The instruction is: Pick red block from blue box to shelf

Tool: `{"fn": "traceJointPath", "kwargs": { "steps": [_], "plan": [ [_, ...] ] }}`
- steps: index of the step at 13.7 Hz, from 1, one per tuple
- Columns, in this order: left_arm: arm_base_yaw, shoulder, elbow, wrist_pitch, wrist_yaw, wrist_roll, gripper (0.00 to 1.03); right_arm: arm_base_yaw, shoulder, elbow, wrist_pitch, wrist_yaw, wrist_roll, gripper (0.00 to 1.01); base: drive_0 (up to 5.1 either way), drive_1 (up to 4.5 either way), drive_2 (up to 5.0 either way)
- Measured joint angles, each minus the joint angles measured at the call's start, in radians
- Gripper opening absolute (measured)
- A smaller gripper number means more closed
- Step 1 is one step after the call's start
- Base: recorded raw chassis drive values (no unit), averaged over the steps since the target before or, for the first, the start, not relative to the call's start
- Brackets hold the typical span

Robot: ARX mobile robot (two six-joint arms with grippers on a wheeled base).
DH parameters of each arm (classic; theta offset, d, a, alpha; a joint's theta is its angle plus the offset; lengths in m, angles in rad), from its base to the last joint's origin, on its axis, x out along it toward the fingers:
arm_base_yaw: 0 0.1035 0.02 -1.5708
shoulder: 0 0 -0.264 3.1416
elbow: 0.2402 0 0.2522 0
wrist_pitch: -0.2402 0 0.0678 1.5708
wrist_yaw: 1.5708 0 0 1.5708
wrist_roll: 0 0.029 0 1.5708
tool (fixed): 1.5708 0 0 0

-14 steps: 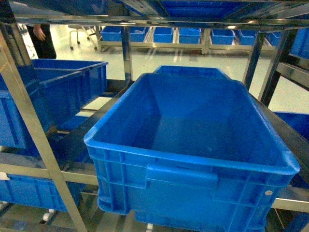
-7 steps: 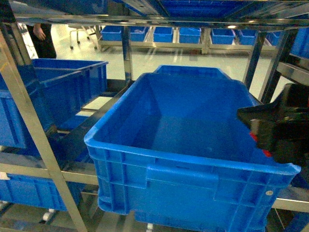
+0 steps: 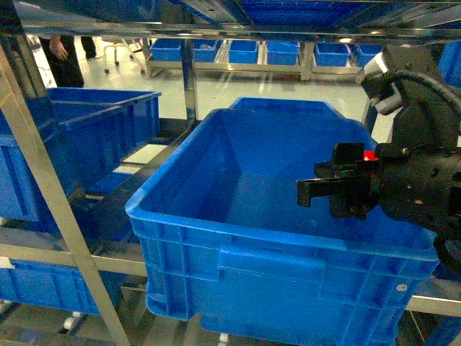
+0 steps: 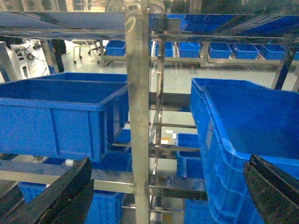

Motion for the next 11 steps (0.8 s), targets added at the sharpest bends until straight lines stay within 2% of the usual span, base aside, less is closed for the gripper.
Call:
{"fn": "traceJointPath", "kwargs": {
  "steps": [2, 4, 7, 9, 10, 11],
  "plan": [
    [0.000, 0.000, 0.000, 0.000, 0.000, 0.000, 0.98, -0.020, 0.178, 0.109, 0.018, 0.020, -0.007, 0.28, 0.0, 0.00, 0.0],
    [0.000, 0.000, 0.000, 0.000, 0.000, 0.000, 0.98, -0.021, 0.314, 0.229, 0.017, 0.032, -0.068, 0.28, 0.0, 0.00, 0.0],
    [0.000, 0.000, 0.000, 0.000, 0.000, 0.000, 0.98, -0.025, 0.373, 0.332, -0.026, 0.027, -0.113, 0.28, 0.0, 0.00, 0.0],
    [0.000, 0.000, 0.000, 0.000, 0.000, 0.000, 0.98, 0.002, 0.394, 0.366, -0.034, 0.052, -0.127, 0.28, 0.0, 0.00, 0.0],
    [0.000, 0.000, 0.000, 0.000, 0.000, 0.000, 0.98, 0.013, 0.397, 0.369, -0.040, 0.054, -0.122, 0.32, 0.0, 0.00, 0.0],
    [0.000, 0.000, 0.000, 0.000, 0.000, 0.000, 0.98, 0.013, 0.397, 0.366, -0.039, 0.041, -0.117, 0.46, 0.0, 0.00, 0.0]
  ]
}}
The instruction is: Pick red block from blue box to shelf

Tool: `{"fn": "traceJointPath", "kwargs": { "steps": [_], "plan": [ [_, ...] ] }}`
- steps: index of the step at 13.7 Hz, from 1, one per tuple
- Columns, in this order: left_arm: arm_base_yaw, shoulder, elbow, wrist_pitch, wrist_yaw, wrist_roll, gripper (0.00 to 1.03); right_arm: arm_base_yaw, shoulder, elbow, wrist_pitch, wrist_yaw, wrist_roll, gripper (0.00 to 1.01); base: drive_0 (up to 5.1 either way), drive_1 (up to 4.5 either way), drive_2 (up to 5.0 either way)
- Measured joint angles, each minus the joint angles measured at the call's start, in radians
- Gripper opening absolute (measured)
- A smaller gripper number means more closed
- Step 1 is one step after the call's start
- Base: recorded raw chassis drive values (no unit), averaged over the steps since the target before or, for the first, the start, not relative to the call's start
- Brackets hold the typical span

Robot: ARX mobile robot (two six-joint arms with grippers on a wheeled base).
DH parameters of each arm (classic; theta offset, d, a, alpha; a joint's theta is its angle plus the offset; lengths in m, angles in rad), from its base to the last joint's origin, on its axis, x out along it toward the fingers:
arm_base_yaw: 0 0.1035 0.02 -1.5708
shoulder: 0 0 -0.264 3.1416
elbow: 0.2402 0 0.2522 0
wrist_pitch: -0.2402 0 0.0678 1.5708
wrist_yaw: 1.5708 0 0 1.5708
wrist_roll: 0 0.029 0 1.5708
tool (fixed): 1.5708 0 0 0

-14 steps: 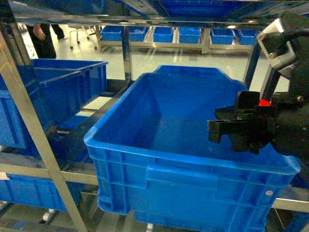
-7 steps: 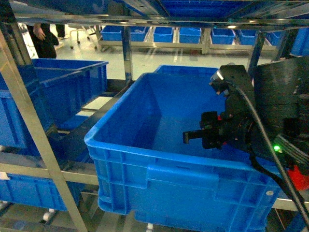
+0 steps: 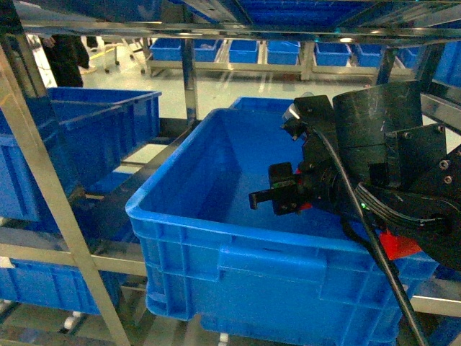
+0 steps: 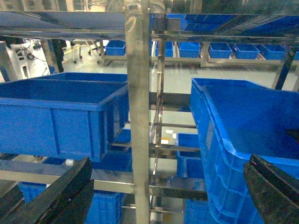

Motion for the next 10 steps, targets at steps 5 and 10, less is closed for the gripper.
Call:
{"fn": "traceJointPath", "kwargs": {
  "steps": [5, 10],
  "plan": [
    [0.000, 0.000, 0.000, 0.000, 0.000, 0.000, 0.98, -0.035, -0.129, -0.120, 0.077, -0.066, 0.044, 0.98, 0.0, 0.00, 0.0],
    [0.000, 0.000, 0.000, 0.000, 0.000, 0.000, 0.98, -0.049, -0.244, -0.263, 0.122, -0.092, 0.086, 0.98, 0.0, 0.00, 0.0]
  ]
}}
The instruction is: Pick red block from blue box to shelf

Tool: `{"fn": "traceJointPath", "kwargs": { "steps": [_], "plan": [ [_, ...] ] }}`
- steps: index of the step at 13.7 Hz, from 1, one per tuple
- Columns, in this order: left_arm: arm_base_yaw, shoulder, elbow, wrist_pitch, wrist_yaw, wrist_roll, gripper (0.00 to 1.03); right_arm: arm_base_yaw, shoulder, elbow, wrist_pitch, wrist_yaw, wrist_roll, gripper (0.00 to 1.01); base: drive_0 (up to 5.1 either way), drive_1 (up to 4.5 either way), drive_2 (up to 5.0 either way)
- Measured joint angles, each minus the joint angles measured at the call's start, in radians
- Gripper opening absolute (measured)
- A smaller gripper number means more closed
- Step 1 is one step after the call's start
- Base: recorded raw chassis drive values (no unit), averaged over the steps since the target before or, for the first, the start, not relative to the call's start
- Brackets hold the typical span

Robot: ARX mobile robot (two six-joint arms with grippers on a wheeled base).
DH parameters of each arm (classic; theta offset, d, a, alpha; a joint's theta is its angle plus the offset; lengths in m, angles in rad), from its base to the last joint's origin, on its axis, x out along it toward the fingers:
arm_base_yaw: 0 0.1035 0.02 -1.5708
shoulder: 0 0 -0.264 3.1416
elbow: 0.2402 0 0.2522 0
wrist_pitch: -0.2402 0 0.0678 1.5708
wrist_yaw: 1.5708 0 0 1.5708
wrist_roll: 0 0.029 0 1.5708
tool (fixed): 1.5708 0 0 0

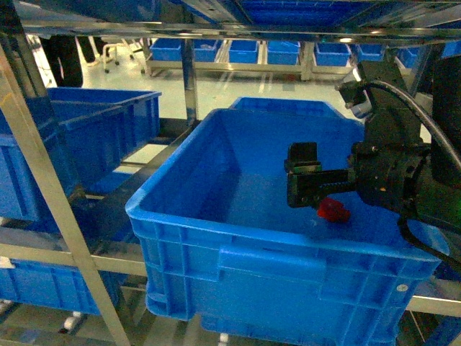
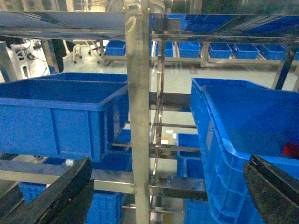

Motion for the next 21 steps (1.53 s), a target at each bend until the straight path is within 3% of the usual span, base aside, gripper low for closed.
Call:
{"fn": "traceJointPath", "kwargs": {
  "steps": [5, 8, 10, 11, 12, 13, 14, 15, 16, 17, 21],
  "plan": [
    [0.000, 0.000, 0.000, 0.000, 0.000, 0.000, 0.98, -0.010, -0.190, -0.198, 0.097, -0.065, 0.008, 0.98, 0.0, 0.00, 0.0],
    [0.000, 0.000, 0.000, 0.000, 0.000, 0.000, 0.98, -0.080, -0.403, -0.354, 0.082, -0.114, 0.018, 0.98, 0.0, 0.00, 0.0],
    [0.000, 0.000, 0.000, 0.000, 0.000, 0.000, 0.98, -0.144, -0.626, -0.452, -0.032, -0.135, 0.045, 0.98, 0.0, 0.00, 0.0],
    [0.000, 0.000, 0.000, 0.000, 0.000, 0.000, 0.98, -0.185, -0.753, -0.480, -0.136, -0.102, 0.071, 0.98, 0.0, 0.00, 0.0],
    [0.000, 0.000, 0.000, 0.000, 0.000, 0.000, 0.98, -0.243, -0.942, -0.519, -0.261, 0.002, 0.059, 0.98, 0.0, 0.00, 0.0],
    [0.000, 0.000, 0.000, 0.000, 0.000, 0.000, 0.98, -0.282, -1.141, -0.569, -0.371, 0.113, -0.021, 0.98, 0.0, 0.00, 0.0],
    [0.000, 0.000, 0.000, 0.000, 0.000, 0.000, 0.98, -0.313, -1.289, -0.579, -0.501, 0.141, -0.069, 0.98, 0.0, 0.00, 0.0],
    [0.000, 0.000, 0.000, 0.000, 0.000, 0.000, 0.98, -0.306, -1.418, -0.580, -0.595, 0.162, -0.103, 0.98, 0.0, 0.00, 0.0],
    [0.000, 0.000, 0.000, 0.000, 0.000, 0.000, 0.98, -0.295, -1.595, -0.575, -0.722, 0.147, -0.121, 0.95, 0.0, 0.00, 0.0],
    [0.000, 0.000, 0.000, 0.000, 0.000, 0.000, 0.98, -0.321, -1.707, -0.573, -0.810, 0.077, -0.122, 0.85, 0.0, 0.00, 0.0],
    [0.000, 0.000, 0.000, 0.000, 0.000, 0.000, 0.98, -0.324, -1.810, -0.666, -0.806, 0.051, -0.122, 0.35, 0.0, 0.00, 0.0]
  ]
}}
